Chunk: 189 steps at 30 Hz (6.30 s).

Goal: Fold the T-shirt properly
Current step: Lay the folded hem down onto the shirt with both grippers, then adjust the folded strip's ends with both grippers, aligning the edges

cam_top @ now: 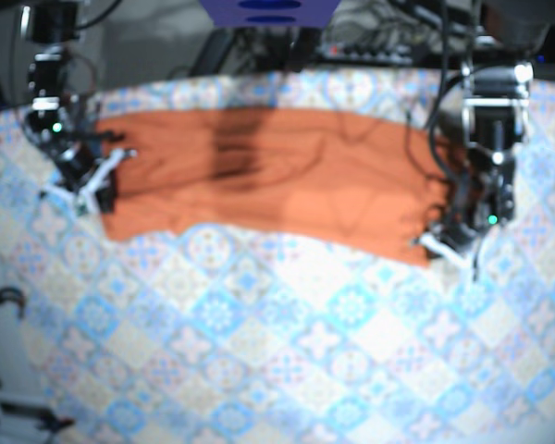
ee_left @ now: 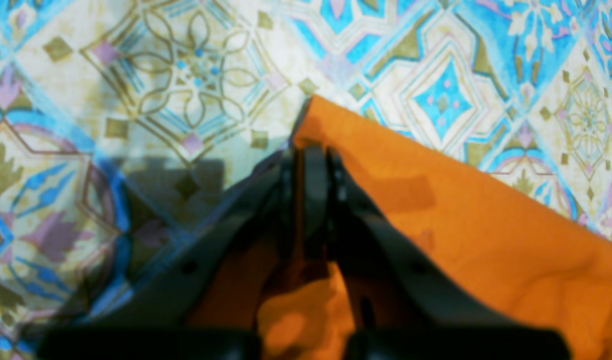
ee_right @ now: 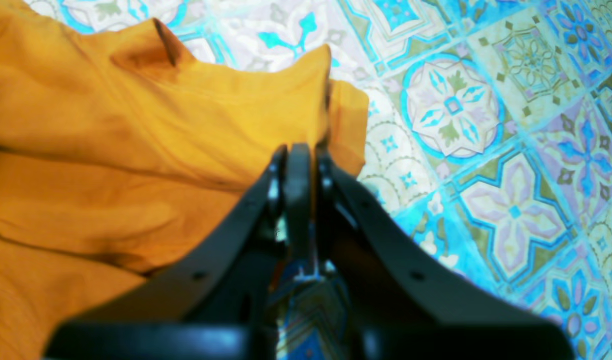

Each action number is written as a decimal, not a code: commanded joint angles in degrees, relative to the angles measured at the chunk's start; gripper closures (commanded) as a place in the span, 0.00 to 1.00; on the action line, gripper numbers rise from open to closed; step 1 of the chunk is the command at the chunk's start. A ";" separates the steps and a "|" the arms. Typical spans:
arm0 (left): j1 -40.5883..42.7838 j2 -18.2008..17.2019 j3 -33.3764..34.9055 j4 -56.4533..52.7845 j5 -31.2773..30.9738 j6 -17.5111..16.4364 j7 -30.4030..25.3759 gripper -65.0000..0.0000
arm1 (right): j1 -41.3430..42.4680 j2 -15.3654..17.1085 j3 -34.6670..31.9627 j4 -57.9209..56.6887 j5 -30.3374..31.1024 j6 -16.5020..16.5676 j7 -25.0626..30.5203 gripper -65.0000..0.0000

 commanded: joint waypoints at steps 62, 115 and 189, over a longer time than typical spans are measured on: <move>21.55 -11.48 -3.20 34.12 -2.25 -0.56 4.16 1.00 | -4.30 0.69 4.00 5.02 0.72 -0.38 1.53 1.00; 30.52 -13.15 -3.38 34.12 -4.71 -0.56 1.97 1.00 | -13.88 -3.70 6.55 8.19 0.55 -0.30 1.79 1.00; 37.73 -10.25 -7.51 33.68 -0.14 -0.38 0.03 0.75 | -15.72 -6.60 9.72 7.49 0.72 -0.47 1.97 0.86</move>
